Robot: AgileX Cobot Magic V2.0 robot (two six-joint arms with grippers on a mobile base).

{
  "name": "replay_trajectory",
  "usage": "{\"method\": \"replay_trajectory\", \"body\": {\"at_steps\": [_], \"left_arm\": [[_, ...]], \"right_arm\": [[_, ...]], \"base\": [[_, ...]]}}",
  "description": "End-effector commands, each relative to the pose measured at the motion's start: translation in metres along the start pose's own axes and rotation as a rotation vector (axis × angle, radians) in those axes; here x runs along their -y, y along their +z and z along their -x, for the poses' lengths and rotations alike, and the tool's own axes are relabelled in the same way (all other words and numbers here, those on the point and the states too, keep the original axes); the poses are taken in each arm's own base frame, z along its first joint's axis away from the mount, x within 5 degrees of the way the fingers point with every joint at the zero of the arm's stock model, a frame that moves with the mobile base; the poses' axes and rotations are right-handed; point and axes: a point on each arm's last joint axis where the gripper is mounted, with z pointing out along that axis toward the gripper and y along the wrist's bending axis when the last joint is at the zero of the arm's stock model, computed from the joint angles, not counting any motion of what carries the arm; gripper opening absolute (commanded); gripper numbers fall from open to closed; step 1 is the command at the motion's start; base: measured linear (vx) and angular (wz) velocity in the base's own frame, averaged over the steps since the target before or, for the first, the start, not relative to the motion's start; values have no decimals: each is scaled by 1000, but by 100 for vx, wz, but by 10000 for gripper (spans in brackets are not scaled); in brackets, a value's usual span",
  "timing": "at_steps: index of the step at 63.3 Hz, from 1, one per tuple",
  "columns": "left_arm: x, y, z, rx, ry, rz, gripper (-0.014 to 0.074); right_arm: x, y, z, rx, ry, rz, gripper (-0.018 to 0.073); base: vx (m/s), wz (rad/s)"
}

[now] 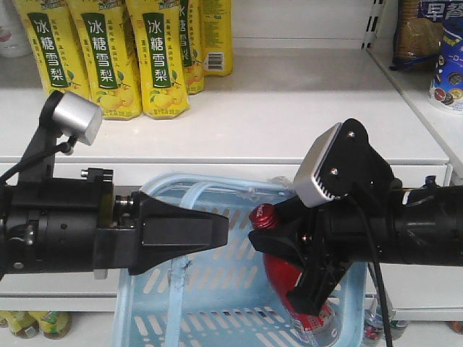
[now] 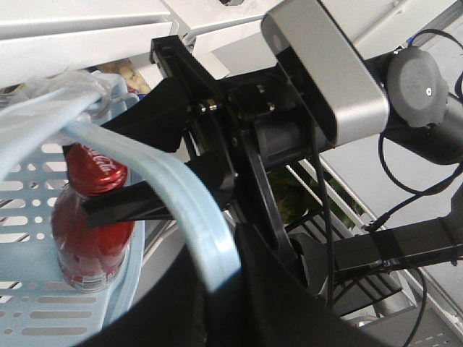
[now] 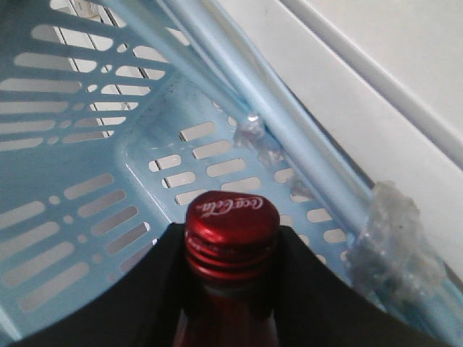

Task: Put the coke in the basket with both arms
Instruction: 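Lower the bottle into the basket and open the right gripper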

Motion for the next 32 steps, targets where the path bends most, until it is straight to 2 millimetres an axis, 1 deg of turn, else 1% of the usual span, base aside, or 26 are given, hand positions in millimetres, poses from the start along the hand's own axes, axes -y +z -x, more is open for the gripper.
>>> {"method": "replay_trajectory", "body": {"at_steps": [1, 7, 15, 20, 26, 32], "left_arm": [[17, -6, 9, 74, -16, -77, -6], [17, -6, 9, 74, -16, -77, -6], [17, -6, 9, 74, -16, -77, -6], [17, -6, 9, 74, -16, -77, -6], [17, -6, 9, 74, -16, -77, -6], [17, -6, 9, 74, -16, -77, -6]], "right_arm": [[2, -8, 15, 77, -27, -42, 137], [3, -8, 15, 82, -49, -49, 254], [5, -8, 16, 91, -50, -70, 449], [6, -9, 17, 99, -39, -84, 540], [7, -10, 18, 110, -22, -101, 594], [5, -16, 21, 130, -18, -109, 587]], "base": [[0, 0], [0, 0], [0, 0], [0, 0], [0, 0], [0, 0]]}}
